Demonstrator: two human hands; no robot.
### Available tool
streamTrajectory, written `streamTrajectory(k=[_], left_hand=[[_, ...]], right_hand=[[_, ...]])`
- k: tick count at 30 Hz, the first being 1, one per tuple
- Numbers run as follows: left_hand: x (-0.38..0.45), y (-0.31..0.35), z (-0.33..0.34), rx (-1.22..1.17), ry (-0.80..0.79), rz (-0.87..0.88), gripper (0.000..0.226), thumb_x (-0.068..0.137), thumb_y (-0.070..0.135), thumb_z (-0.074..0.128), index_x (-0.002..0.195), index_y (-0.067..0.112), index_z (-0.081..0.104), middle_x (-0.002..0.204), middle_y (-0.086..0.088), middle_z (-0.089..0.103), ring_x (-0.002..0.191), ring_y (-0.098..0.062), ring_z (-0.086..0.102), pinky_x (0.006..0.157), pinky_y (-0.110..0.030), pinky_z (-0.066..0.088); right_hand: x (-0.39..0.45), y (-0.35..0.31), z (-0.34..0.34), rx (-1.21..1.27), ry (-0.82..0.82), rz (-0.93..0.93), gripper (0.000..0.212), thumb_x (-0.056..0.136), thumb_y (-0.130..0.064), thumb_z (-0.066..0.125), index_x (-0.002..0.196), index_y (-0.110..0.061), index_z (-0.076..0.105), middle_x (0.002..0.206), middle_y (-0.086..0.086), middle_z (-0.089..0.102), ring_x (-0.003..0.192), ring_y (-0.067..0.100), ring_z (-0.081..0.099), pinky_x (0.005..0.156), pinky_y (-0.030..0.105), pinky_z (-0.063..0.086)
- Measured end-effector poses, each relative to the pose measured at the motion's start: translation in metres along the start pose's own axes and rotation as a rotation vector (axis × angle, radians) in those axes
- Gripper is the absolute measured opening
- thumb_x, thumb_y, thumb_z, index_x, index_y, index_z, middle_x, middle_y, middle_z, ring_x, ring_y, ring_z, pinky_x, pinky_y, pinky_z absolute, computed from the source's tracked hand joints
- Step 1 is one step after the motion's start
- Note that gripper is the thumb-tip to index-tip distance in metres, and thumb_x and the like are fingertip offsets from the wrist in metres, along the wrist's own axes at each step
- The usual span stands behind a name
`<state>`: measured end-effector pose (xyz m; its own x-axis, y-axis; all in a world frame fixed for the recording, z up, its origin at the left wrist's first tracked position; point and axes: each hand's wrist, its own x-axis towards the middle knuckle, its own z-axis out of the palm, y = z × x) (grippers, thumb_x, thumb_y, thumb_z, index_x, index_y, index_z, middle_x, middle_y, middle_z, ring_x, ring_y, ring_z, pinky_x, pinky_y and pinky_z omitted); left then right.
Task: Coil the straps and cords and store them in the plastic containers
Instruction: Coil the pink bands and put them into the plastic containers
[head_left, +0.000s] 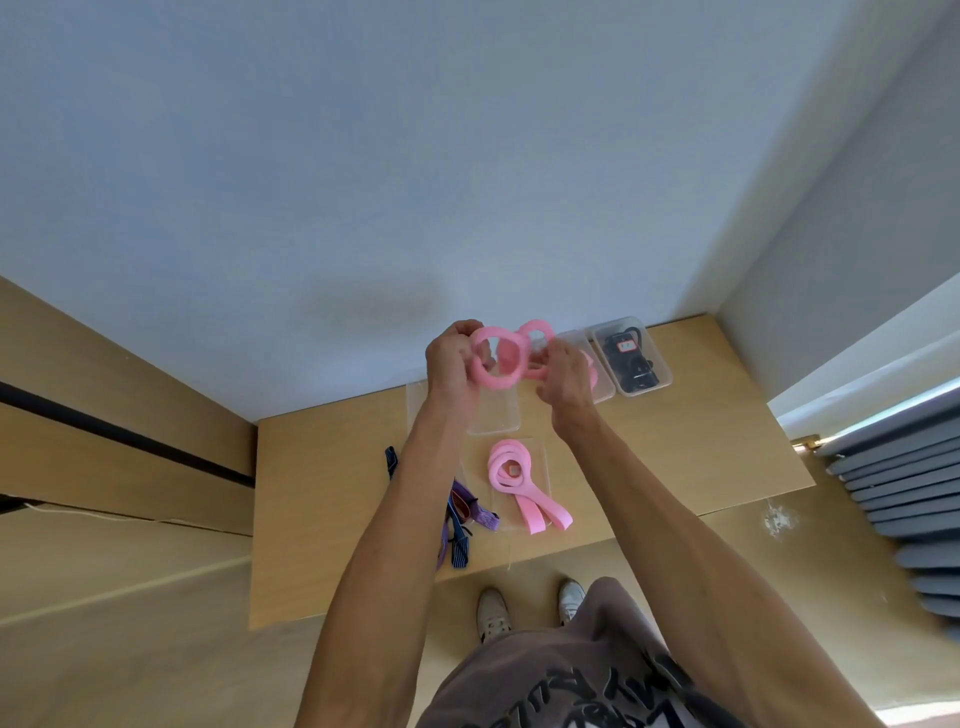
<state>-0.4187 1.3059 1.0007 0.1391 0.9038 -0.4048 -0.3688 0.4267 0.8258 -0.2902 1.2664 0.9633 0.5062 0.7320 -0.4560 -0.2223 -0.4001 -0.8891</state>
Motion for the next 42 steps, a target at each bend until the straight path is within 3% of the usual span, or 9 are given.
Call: streamTrajectory(k=[4, 13, 15, 18, 24, 32, 34, 38, 42], left_hand=[[0.001, 0.006, -0.007, -0.189, -0.059, -0.071, 0.03, 0.065, 0.002, 0.035, 0.08, 0.004, 0.061, 0.064, -0.006, 0.046, 0.053, -0.018, 0.036, 0.053, -0.026, 0.033], [0.01, -0.031, -0.017, 0.696, 0.294, -0.105, 0.035, 0.09, 0.024, 0.059, 0.121, 0.009, 0.057, 0.109, -0.007, 0.061, 0.095, -0.022, 0.058, 0.075, -0.032, 0.044], [0.005, -0.035, -0.014, 0.847, 0.389, 0.017, 0.027, 0.094, 0.032, 0.053, 0.107, 0.01, 0.063, 0.105, -0.007, 0.067, 0.087, -0.022, 0.062, 0.068, -0.03, 0.043], [0.005, -0.037, -0.009, 0.669, 0.287, 0.012, 0.038, 0.094, 0.041, 0.049, 0.073, 0.013, 0.064, 0.085, -0.01, 0.072, 0.077, -0.025, 0.071, 0.068, -0.035, 0.052], [0.006, -0.03, -0.006, 0.317, -0.043, -0.207, 0.046, 0.068, 0.051, 0.075, 0.102, 0.02, 0.072, 0.114, -0.012, 0.07, 0.1, -0.027, 0.07, 0.089, -0.041, 0.056], [-0.003, -0.036, -0.022, -0.301, 0.157, -0.276, 0.023, 0.086, -0.002, 0.068, 0.107, -0.003, 0.058, 0.096, -0.02, 0.07, 0.086, -0.036, 0.073, 0.081, -0.036, 0.062], [-0.001, -0.034, -0.019, -0.169, 0.237, -0.266, 0.021, 0.087, 0.005, 0.07, 0.105, 0.0, 0.061, 0.083, -0.014, 0.073, 0.078, -0.028, 0.071, 0.063, -0.029, 0.059], [0.004, -0.03, -0.016, 0.719, 0.313, -0.045, 0.026, 0.095, 0.029, 0.053, 0.078, 0.011, 0.061, 0.077, -0.005, 0.06, 0.069, -0.02, 0.053, 0.058, -0.028, 0.036], [0.001, -0.03, -0.015, 0.499, 0.144, -0.044, 0.039, 0.08, 0.054, 0.062, 0.069, 0.017, 0.063, 0.073, -0.003, 0.067, 0.073, -0.023, 0.066, 0.063, -0.033, 0.054]], right_hand=[[0.0, 0.0, -0.017, 0.498, -0.205, 0.289, 0.021, 0.105, -0.023, 0.04, 0.087, -0.013, 0.046, 0.099, 0.021, 0.066, 0.086, 0.039, 0.069, 0.088, 0.052, 0.053], [0.001, -0.008, -0.019, 0.579, -0.222, 0.247, 0.016, 0.103, -0.022, 0.05, 0.095, -0.008, 0.049, 0.106, 0.025, 0.066, 0.097, 0.04, 0.066, 0.097, 0.054, 0.052], [0.002, -0.01, -0.018, 0.539, -0.188, 0.245, 0.015, 0.102, -0.021, 0.051, 0.094, -0.008, 0.052, 0.101, 0.022, 0.067, 0.095, 0.038, 0.067, 0.092, 0.051, 0.056], [0.003, -0.009, -0.017, 0.405, -0.16, 0.206, 0.015, 0.1, -0.021, 0.051, 0.094, -0.009, 0.056, 0.095, 0.017, 0.069, 0.087, 0.032, 0.069, 0.077, 0.042, 0.058], [0.0, -0.003, -0.01, 0.266, -0.159, 0.118, 0.024, 0.104, -0.028, 0.048, 0.102, -0.011, 0.064, 0.089, 0.006, 0.075, 0.078, 0.021, 0.073, 0.067, 0.036, 0.059], [0.001, 0.0, -0.007, 0.522, -0.04, 0.221, 0.013, 0.095, -0.005, 0.048, 0.087, -0.007, 0.058, 0.084, 0.012, 0.071, 0.072, 0.027, 0.072, 0.067, 0.037, 0.059], [-0.001, 0.006, -0.002, 0.528, -0.045, 0.233, 0.013, 0.095, -0.005, 0.049, 0.091, -0.005, 0.061, 0.086, 0.013, 0.07, 0.077, 0.028, 0.07, 0.072, 0.04, 0.059], [-0.004, 0.013, 0.005, 0.473, -0.08, 0.201, 0.014, 0.097, -0.01, 0.051, 0.094, -0.006, 0.064, 0.08, 0.008, 0.071, 0.077, 0.024, 0.069, 0.079, 0.044, 0.06], [-0.005, 0.011, 0.005, 0.36, -0.112, 0.135, 0.014, 0.101, -0.014, 0.053, 0.096, -0.006, 0.064, 0.076, 0.002, 0.075, 0.071, 0.019, 0.073, 0.064, 0.035, 0.06]])
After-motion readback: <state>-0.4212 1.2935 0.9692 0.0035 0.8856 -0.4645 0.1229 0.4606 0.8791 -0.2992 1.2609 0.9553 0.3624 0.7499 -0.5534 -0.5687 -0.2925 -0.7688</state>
